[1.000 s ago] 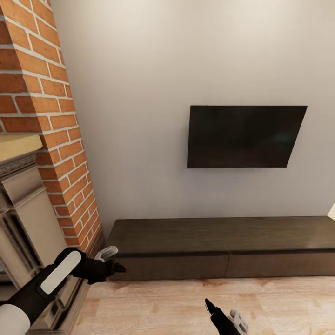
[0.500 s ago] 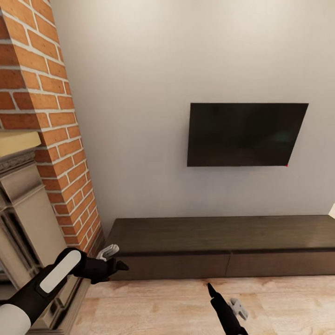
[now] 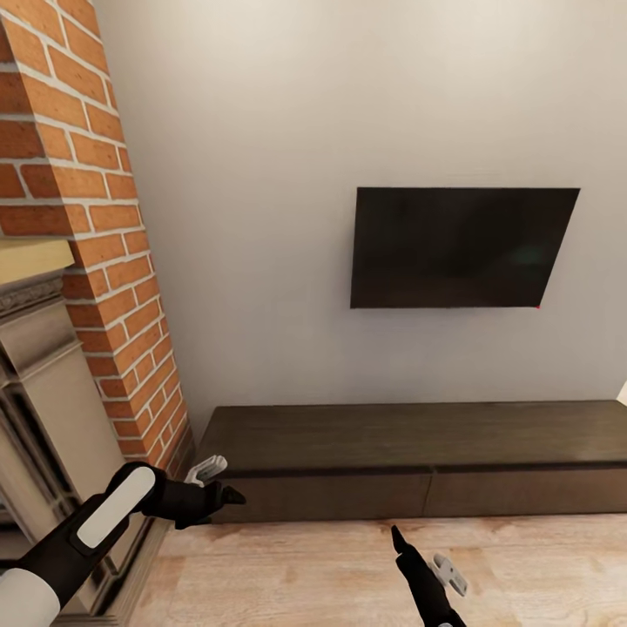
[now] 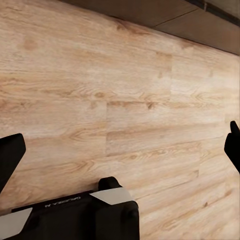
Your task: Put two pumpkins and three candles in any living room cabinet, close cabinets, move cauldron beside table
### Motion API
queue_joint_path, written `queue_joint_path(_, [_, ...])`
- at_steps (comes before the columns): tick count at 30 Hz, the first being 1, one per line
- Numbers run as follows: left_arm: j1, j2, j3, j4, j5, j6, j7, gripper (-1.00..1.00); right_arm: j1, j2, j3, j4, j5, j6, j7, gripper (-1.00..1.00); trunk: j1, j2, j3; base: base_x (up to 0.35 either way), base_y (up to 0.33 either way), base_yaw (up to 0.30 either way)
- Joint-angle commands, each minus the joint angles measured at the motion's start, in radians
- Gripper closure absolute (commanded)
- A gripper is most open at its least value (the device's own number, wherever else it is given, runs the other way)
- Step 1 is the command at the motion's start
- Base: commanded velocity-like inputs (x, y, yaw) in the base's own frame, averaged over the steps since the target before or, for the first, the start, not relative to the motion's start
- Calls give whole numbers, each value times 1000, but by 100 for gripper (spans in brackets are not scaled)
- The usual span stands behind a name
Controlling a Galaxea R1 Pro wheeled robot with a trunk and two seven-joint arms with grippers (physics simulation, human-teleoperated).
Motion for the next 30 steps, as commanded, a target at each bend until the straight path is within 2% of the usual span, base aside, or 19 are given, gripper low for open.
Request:
queue_joint_path(1, [-1,1,-3,-2,11,0,9,-100,-1,0,7,2,-11,-4,5,-100,4,-8,-5,0,0,0])
queue_joint_path(3, [-1,2,1,-2,16,0,9,-100,-1,-1,7,2,-11,-11,4,-100,12,-22,-11,0,0,0])
queue_joint_path(7, [-1,10,-6,-10,85,1,9,-100,-1,-2,9,9,-10,-20,2,-100,27,-50,-23,0,0,0])
queue_joint_path(10, [-1,15,-9,-17,105,2,9,-100,-1,-3,6,6,-12,-22,3,-100,39,-71,-33,0,0,0])
queue_joint_path(17, [-1,18,-12,-25,113,2,9,-100,-1,0,-2,2,-30,-27,12,-100,65,-120,-55,0,0,0])
queue_joint_path(21, [0,16,-15,-30,114,2,9,-100,-1,-2,-2,2,-121,-24,21,-100,81,-148,-67,0,0,0])
queue_joint_path(23, [0,17,-14,-31,114,2,9,-100,-1,-2,-2,2,-154,-21,29,-100,88,-162,-73,0,0,0])
queue_joint_path(30, [0,17,-14,-31,114,2,9,-100,-1,-2,-1,3,-172,-9,143,-100,115,-211,-95,0,0,0])
